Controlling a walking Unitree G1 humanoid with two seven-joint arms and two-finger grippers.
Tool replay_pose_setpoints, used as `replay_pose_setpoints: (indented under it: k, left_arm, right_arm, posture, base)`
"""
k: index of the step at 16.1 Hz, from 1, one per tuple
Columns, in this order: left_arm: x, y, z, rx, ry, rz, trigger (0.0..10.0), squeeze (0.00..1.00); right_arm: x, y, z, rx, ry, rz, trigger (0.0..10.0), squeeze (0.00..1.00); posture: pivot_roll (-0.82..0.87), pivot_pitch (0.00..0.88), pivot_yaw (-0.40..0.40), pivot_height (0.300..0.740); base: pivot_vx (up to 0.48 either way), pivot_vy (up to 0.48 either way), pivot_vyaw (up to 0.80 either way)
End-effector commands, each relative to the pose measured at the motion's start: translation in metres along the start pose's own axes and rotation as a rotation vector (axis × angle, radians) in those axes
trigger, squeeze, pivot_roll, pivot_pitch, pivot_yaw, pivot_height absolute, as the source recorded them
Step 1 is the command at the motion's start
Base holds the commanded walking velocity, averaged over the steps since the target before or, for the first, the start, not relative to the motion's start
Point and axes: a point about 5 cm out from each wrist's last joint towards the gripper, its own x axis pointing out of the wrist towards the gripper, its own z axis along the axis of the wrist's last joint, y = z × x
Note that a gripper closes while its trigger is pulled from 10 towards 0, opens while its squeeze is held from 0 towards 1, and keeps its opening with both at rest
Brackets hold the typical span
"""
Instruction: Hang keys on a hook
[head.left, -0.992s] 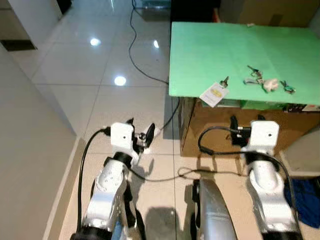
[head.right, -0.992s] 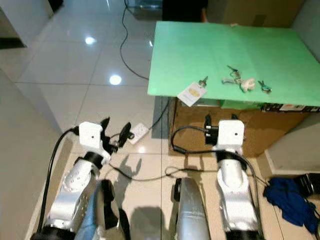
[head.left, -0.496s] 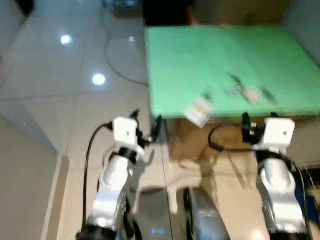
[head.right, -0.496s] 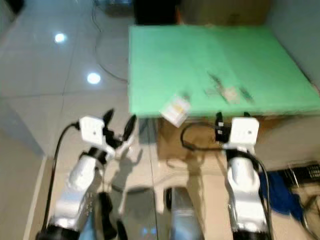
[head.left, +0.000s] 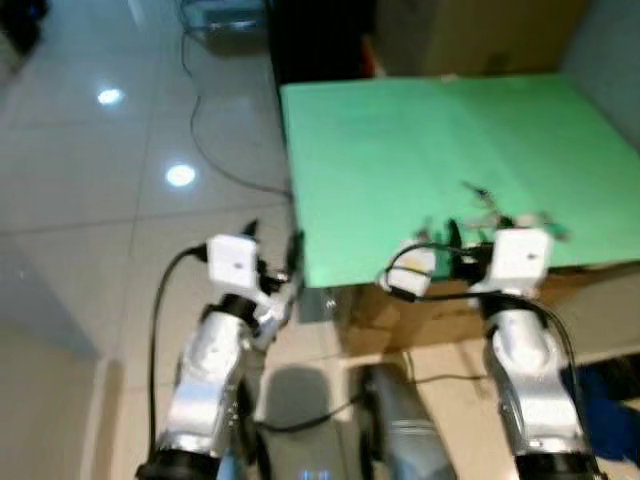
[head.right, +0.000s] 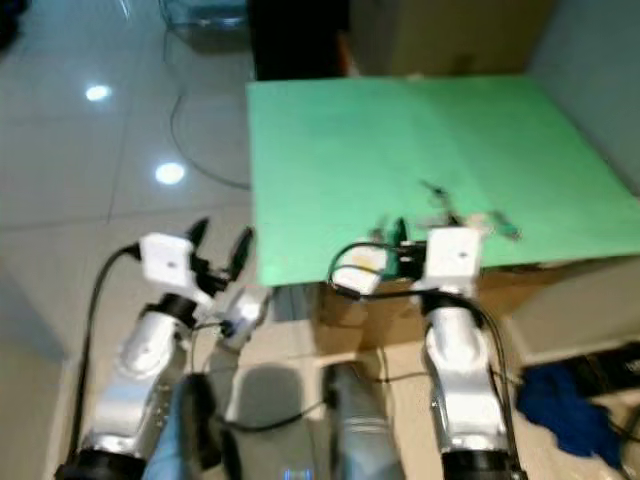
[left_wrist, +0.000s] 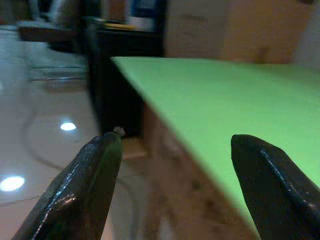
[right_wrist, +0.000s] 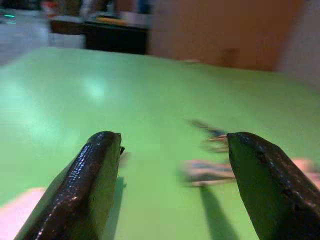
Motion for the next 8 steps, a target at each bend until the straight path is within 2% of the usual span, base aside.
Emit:
replay_pose_setpoints:
  k: [1,4,7,8]
  left_arm:
    - [0.000,-0.007,-0.003,-0.019,0.017,-0.021,10.0,0.00]
    - [-0.001,-0.005,-0.002,-0.006,0.019,-0.033,10.0,0.00]
    - [0.001,-0.004,0.003,0.019,0.004,-0.075,10.0,0.00]
    - [0.000,-0.008,0.002,0.124,0.016,-0.146,10.0,0.00]
  right_arm:
    - [-0.001,-0.007,-0.005,0.018,0.033,-0.016,10.0,0.00]
    - [0.009,-0.001,-0.009,0.114,0.064,-0.017,10.0,0.00]
    - [0.018,0.004,-0.014,0.143,0.081,-0.004,10.0,0.00]
    - [0.023,0.005,-0.017,0.155,0.094,-0.002,10.0,0.00]
  posture:
    - [-0.22,0.142,0.013,0.588]
    - [-0.20,0.143,0.024,0.588]
    - [-0.18,0.154,0.040,0.588]
    - [-0.18,0.165,0.046,0.588]
  base:
    - [0.000,0.000,0.00]
    - [0.000,0.000,0.00]
    - [0.000,0.000,0.00]
    - [0.000,0.000,0.00]
